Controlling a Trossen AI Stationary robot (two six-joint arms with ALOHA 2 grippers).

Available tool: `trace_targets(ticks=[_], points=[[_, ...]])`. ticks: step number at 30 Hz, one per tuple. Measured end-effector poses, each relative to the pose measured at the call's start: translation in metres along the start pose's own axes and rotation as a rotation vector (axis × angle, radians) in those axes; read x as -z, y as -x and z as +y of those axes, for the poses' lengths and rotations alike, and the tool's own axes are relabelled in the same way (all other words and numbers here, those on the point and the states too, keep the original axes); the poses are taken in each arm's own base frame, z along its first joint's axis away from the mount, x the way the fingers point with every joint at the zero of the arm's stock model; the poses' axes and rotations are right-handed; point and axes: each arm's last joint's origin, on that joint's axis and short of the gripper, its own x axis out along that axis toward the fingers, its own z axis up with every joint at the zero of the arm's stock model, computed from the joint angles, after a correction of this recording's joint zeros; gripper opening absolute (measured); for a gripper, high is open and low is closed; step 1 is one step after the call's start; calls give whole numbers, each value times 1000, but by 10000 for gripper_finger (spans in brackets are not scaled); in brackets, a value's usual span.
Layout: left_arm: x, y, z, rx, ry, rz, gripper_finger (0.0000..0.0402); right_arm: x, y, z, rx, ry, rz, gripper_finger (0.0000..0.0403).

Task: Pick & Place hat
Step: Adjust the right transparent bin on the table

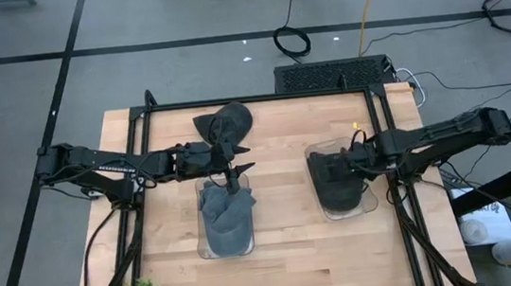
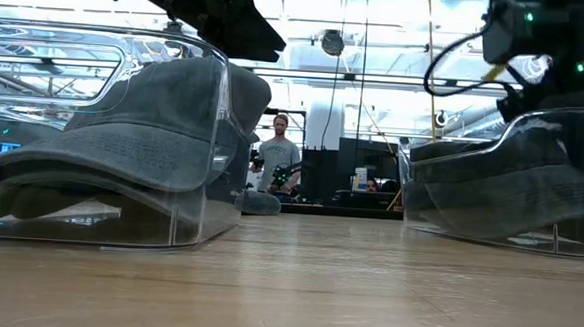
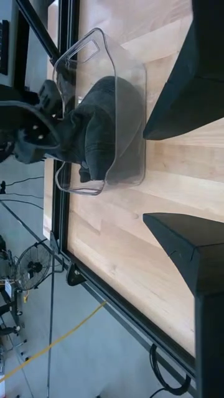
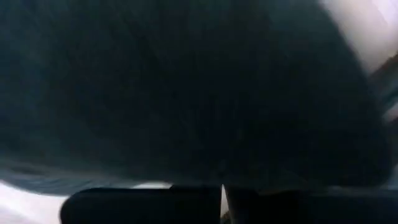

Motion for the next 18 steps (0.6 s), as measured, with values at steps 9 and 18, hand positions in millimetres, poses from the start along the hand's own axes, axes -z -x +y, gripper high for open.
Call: trace_targets(ticks=[9, 18], points=[[0, 0, 0, -1, -5, 4, 214, -5, -10, 23, -186, 127, -137, 0], [1, 0, 0, -1, 13, 13, 214, 0, -8, 18, -105, 117, -170, 0]])
